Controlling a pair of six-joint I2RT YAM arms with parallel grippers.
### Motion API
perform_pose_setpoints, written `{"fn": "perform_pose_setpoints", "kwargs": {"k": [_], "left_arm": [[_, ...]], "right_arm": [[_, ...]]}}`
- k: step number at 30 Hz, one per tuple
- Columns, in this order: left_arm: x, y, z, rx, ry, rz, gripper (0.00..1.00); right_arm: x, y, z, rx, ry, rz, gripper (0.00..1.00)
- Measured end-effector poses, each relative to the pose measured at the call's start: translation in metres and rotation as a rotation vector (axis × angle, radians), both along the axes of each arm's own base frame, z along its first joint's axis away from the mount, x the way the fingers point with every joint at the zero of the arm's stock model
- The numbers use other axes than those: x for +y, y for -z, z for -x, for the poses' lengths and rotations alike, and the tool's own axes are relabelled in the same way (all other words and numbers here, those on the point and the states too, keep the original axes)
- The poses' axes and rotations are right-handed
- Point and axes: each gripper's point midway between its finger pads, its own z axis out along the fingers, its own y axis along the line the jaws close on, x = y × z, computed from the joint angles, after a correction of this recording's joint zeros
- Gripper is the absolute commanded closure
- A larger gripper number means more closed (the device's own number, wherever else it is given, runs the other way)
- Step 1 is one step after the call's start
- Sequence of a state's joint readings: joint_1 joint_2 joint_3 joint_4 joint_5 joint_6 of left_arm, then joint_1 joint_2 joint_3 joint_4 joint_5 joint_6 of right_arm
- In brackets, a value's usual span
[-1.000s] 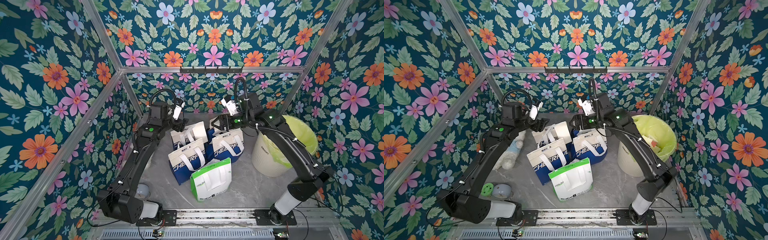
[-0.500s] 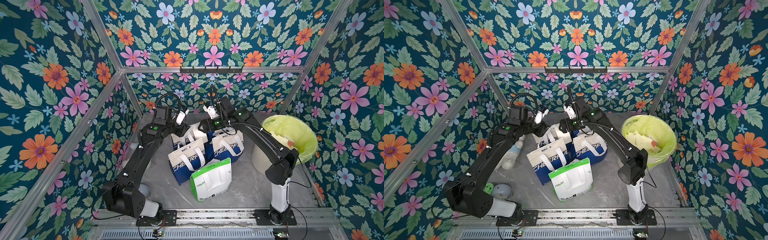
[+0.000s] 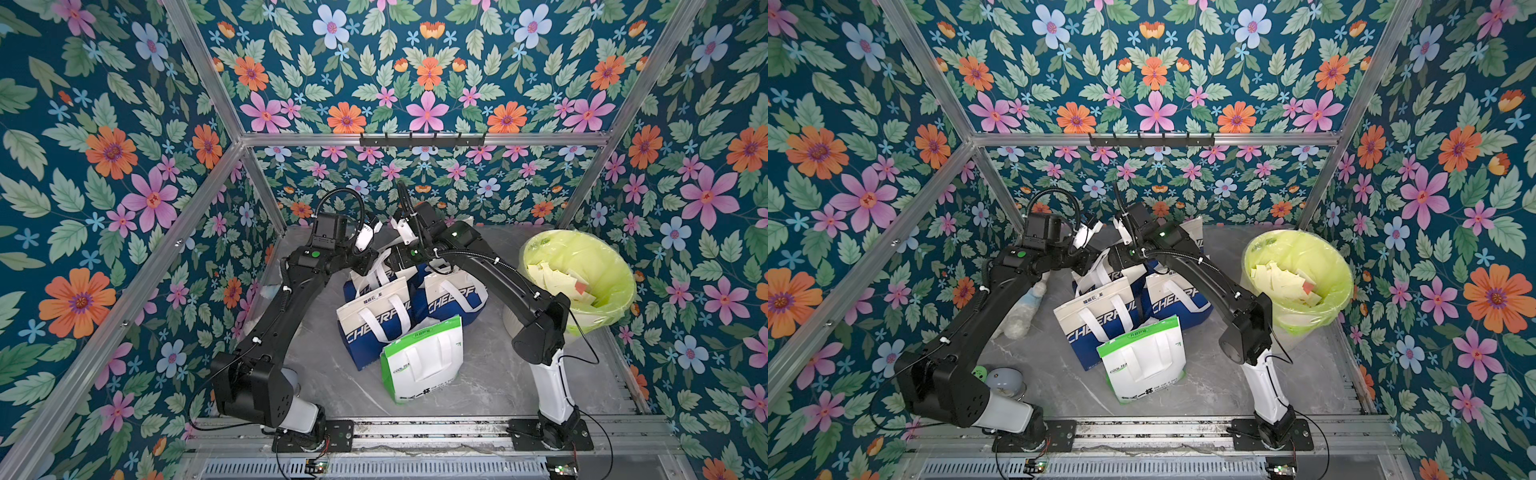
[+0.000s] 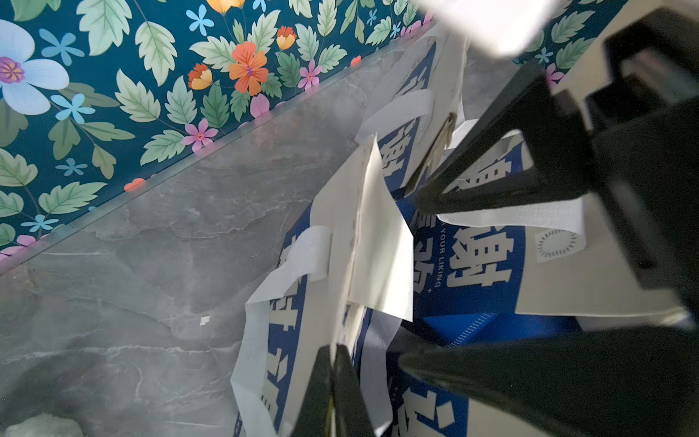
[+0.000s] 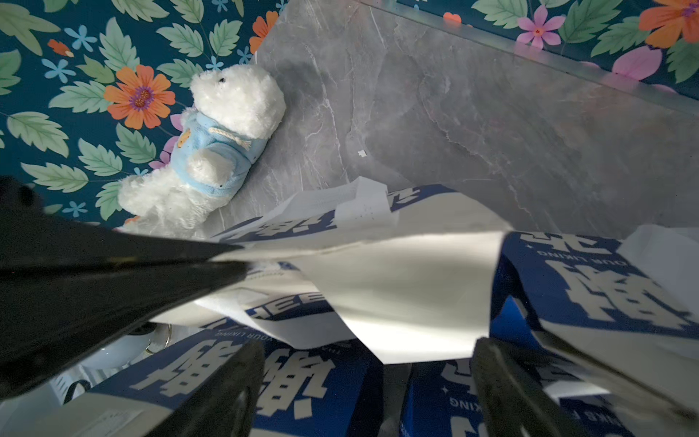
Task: Shred takeout receipts and throw away
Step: Tear off the takeout receipt from the takeout bag, then place the takeout bag at the center of the board.
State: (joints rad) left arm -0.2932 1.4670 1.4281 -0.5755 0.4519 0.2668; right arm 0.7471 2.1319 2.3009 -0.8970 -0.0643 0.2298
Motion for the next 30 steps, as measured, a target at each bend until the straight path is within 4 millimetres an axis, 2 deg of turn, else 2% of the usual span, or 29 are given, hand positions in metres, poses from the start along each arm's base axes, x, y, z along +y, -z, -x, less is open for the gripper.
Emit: {"fn": "perform_pose_setpoints", "kwargs": {"k": [6, 12, 17, 21, 22, 30], "left_arm": [[-0.001, 0.001, 0.006, -0.007, 0.014, 0.011, 1.0], [0.001, 0.001, 0.007, -0.025, 0.017, 0.002, 1.0], [0.003, 0.001, 0.008, -0.035, 0.018, -0.003, 1.0], [0.004, 0.003, 0.011, -0.036, 0.021, -0.01, 1.0], [0.004, 0.004, 0.011, -0.037, 0.022, -0.01, 1.0], [0.005, 0.003, 0.013, -0.052, 0.023, -0.019, 1.0]], "right_arm": [[0.0, 0.006, -0.021, -0.038, 0.053, 0.029, 0.1], [0.004, 0.008, -0.027, -0.064, 0.051, 0.049, 0.16], [0.014, 0.015, -0.031, -0.062, 0.008, 0.04, 0.38], [0.018, 0.022, -0.03, -0.049, -0.01, 0.03, 0.62], [0.019, 0.022, -0.03, -0.05, -0.012, 0.028, 0.65], [0.009, 0.013, -0.029, -0.069, 0.016, 0.046, 0.75]]}}
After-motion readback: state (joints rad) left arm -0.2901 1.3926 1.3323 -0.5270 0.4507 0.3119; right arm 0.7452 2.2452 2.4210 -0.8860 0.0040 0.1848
